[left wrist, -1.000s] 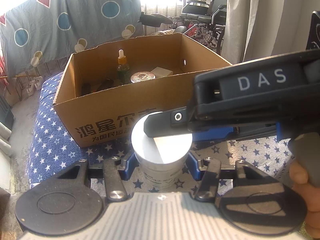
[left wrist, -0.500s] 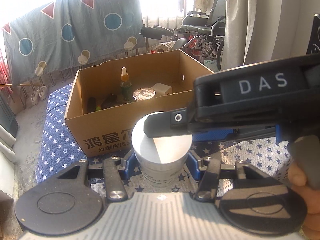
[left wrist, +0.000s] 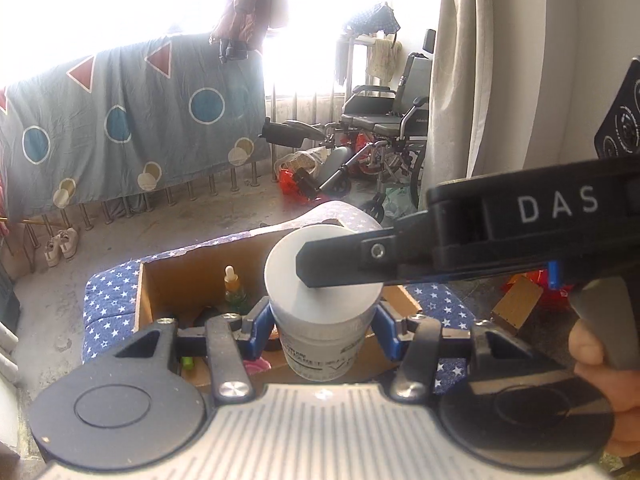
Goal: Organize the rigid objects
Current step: 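Lift the white vitamin bottle over the box rim with the right gripper, then lower the vitamin bottle into the box and open the right gripper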
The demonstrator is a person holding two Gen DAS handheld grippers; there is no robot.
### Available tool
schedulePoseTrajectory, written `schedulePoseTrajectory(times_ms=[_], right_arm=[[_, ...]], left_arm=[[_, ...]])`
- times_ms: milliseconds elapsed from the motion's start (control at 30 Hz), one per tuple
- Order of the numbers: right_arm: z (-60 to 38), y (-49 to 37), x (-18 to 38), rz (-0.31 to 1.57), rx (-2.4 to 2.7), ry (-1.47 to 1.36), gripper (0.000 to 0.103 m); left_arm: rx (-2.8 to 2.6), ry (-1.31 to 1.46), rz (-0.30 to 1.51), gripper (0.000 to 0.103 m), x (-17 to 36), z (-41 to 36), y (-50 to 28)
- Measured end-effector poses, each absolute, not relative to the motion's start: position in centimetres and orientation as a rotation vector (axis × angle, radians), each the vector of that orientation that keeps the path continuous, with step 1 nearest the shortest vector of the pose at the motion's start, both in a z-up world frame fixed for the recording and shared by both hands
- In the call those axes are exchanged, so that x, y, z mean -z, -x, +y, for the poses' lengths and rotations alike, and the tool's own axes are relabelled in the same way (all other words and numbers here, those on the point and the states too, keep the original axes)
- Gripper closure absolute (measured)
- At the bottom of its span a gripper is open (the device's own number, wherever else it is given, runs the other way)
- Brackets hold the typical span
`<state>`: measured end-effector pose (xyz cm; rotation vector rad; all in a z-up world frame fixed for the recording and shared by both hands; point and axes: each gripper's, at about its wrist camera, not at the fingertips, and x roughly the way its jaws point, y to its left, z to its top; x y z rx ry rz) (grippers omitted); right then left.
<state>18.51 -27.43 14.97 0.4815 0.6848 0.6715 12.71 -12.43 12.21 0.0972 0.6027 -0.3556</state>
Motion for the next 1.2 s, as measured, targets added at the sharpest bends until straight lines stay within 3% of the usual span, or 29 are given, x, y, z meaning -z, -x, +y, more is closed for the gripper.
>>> schedulePoseTrajectory(times_ms=[267, 700, 1200], right_arm=[[-30.5, -23.2, -14.6, 0.722, -0.600, -0.469, 0.054], [-31.0, -31.0, -5.5, 0.901, -0.566, -0.479, 0.053], [-29.6, -34.0, -1.8, 0.966, -0.532, -0.365, 0.054]], left_arm=[[0.394, -0.062, 0.666, 0.049, -10.2, -15.2, -18.3], [0.359, -0.062, 0.822, 0.049, -3.0, -16.8, -24.9], [0.372, -0.052, 0.898, 0.049, 0.8, -17.7, -27.3]])
